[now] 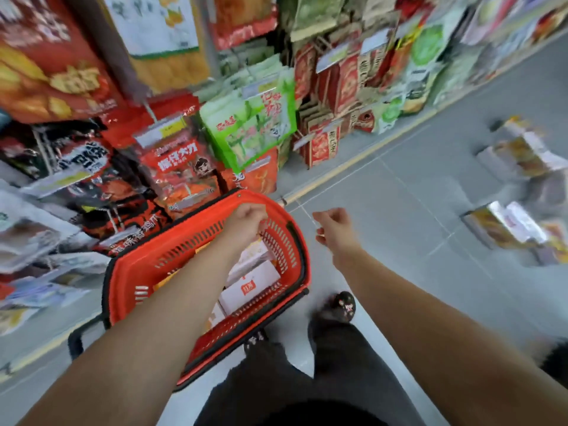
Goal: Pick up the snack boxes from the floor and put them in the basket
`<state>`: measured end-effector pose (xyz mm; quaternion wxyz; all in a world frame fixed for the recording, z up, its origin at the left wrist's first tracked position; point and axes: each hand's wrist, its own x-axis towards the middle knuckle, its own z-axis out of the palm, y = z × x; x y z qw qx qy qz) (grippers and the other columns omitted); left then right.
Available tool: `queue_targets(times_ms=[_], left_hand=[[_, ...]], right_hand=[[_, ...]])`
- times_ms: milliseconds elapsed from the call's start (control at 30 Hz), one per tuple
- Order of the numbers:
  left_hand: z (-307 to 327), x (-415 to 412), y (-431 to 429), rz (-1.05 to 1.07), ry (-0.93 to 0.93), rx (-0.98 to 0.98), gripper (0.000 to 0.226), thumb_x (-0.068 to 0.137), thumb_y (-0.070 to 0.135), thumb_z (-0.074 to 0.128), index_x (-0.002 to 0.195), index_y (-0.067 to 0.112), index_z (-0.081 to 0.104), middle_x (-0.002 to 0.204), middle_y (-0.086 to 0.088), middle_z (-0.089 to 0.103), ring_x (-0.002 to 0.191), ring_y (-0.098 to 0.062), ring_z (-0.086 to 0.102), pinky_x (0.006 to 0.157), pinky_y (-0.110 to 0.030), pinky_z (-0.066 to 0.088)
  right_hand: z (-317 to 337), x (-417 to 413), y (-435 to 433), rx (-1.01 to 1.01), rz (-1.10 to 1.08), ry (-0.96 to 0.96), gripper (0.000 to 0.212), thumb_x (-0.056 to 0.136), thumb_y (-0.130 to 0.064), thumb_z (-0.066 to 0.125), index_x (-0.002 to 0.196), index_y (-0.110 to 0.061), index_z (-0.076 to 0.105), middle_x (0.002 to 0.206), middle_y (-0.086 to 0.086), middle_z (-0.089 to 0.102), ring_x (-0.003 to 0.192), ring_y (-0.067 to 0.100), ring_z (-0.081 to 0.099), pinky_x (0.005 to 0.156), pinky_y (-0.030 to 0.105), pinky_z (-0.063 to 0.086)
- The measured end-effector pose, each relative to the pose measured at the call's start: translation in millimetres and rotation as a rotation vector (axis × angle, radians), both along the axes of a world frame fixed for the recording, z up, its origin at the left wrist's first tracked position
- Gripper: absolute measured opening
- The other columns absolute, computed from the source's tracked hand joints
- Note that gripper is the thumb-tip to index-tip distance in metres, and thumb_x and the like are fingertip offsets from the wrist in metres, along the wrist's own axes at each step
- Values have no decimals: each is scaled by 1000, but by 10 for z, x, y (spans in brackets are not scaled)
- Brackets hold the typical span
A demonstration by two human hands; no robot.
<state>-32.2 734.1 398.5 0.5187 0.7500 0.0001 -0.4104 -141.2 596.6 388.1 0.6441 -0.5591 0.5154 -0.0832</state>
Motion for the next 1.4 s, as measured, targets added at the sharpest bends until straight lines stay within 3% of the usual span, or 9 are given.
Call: queue_targets(times_ms=[100,333,600,867,967,1233,1400], left_hand=[[328,-173,-249,-56,-53,-26,10,94,22,51,100,24,59,96,3,62,87,-12,62,68,-27,46],[788,-727,-1164,-127,-124,-164,18,95,10,49,86,24,56,88,-1,61,71,-10,57,63,-24,41],[942,-1888,-2708,-150,-105,-338,21,94,5,49,85,22,57,82,3,59,72,-10,56,64,-23,42],[774,-2618,-3828,-243,-21,-288,20,93,6,48,88,23,56,87,3,61,75,-10,58,69,-26,44],[686,-2718,-4219,-291,-14,-256,19,93,6,48,89,23,56,88,3,61,75,-10,59,68,-24,43],[421,-2753,-5694,-447,45,-191,16,92,8,51,87,23,57,85,2,60,74,-10,57,66,-23,42],[456,-2857,-6708,-652,32,-173,15,93,11,50,90,25,56,88,2,61,75,-9,57,66,-23,42]], right_hand=[[258,-312,-165,13,-152,-35,31,88,-14,63,73,-18,35,68,0,38,58,13,40,59,26,43],[572,-1126,-840,16,-266,-123,37,86,-14,64,70,-20,32,65,0,33,57,14,33,58,27,40],[843,-2259,-2049,-19,-305,-206,23,87,-23,67,82,-17,45,69,-1,39,57,12,38,57,23,40],[858,-3137,-2980,26,-430,-258,13,91,-17,62,90,-12,50,81,2,47,59,11,41,59,22,39],[777,-3259,-3303,41,-475,-244,11,91,-18,62,87,-14,53,84,2,51,62,11,44,62,23,41],[567,-3428,-4565,49,-599,-182,15,92,-21,60,101,-13,52,90,2,54,71,13,49,70,25,45],[508,-3635,-5270,52,-733,-140,8,92,-21,60,94,-18,53,90,0,55,74,14,51,73,27,46]])
